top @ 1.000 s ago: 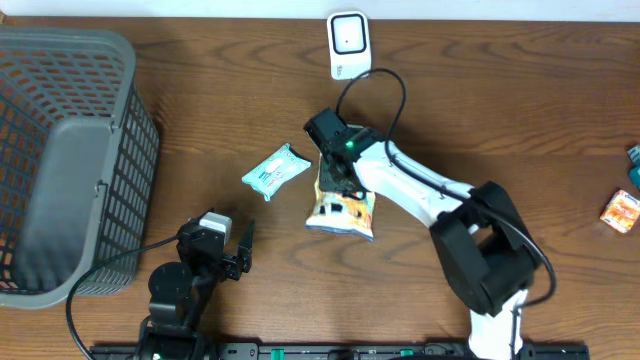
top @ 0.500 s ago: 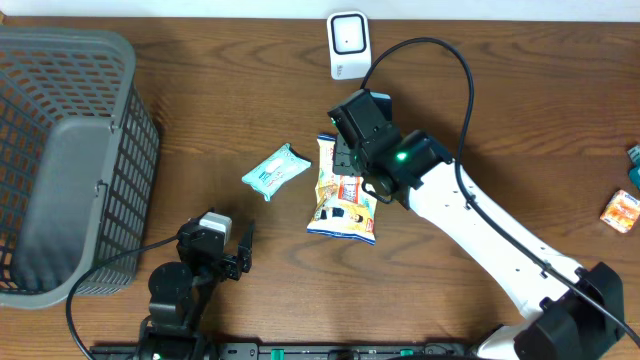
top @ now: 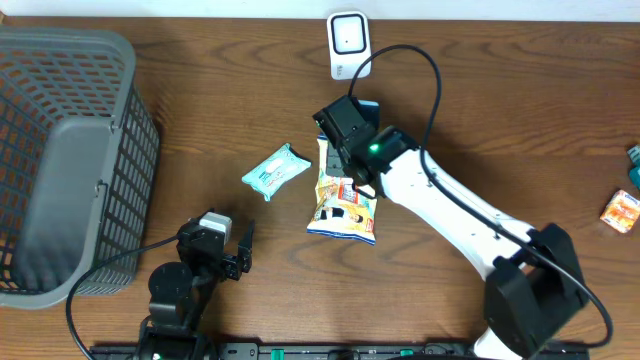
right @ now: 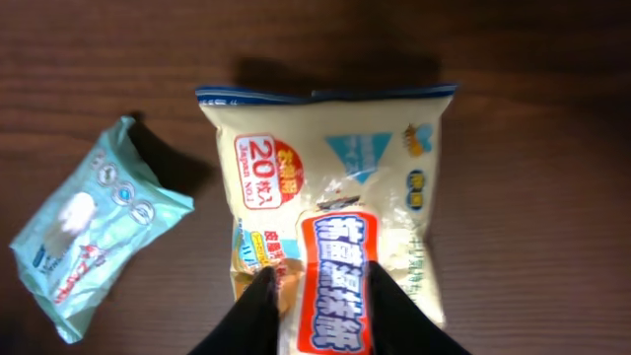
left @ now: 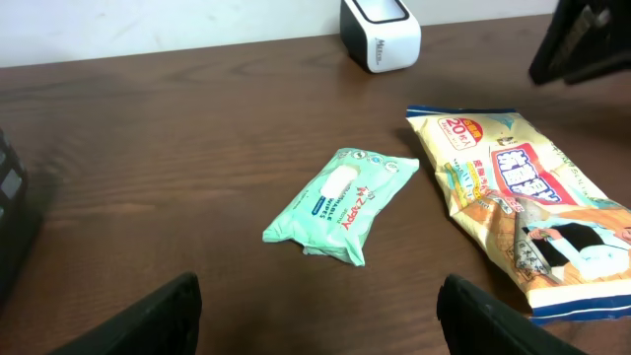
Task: Scan the item barcode
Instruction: 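Lift the yellow wipes bag with the right gripper and adjust grip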
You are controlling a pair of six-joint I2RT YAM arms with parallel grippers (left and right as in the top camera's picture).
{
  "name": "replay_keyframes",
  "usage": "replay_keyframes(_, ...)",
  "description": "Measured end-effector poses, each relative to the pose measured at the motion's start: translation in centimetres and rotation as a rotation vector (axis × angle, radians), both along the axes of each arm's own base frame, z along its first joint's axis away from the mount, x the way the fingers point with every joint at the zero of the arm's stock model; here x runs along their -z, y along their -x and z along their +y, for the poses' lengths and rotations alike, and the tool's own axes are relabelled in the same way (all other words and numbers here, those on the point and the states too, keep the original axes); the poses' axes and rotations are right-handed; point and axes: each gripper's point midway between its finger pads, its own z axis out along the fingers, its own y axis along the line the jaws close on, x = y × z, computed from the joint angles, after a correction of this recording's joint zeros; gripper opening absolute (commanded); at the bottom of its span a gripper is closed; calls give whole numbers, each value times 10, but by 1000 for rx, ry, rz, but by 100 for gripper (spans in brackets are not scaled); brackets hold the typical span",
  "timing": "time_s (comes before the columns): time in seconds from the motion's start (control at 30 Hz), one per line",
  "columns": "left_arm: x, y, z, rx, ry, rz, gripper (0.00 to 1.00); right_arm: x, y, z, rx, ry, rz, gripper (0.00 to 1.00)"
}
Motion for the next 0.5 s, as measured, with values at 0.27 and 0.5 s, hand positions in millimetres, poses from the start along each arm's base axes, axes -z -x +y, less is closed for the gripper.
replay_keyframes(0.27, 0, 0, 0, 0, 0, 0, 77, 48, 11, 29, -130, 40, 75, 86)
replay_keyframes(0.5, 0, 0, 0, 0, 0, 0, 77, 84, 17, 35, -180, 91, 123, 96)
